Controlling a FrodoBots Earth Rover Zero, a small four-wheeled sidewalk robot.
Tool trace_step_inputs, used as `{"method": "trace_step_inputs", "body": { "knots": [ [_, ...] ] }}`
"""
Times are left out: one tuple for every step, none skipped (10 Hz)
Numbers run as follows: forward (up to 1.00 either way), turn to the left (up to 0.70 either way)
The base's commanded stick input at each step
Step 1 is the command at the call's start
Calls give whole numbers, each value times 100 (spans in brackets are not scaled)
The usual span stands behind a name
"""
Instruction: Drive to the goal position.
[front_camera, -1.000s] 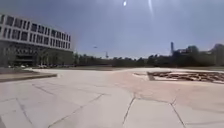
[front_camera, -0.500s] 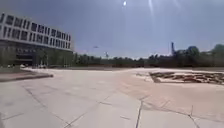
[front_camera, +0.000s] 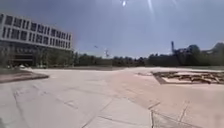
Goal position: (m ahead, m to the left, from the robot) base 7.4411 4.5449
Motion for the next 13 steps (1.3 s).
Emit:
{"method": "trace_step_inputs", "body": {
  "knots": [
    [85, 0],
    [85, 0],
    [85, 0],
    [85, 0],
    [85, 0],
    [81, 0],
    [79, 0],
    [80, 2],
    [84, 17],
    [85, 24],
    [85, 24],
    [85, 12],
    [85, 0]
  ]
}}
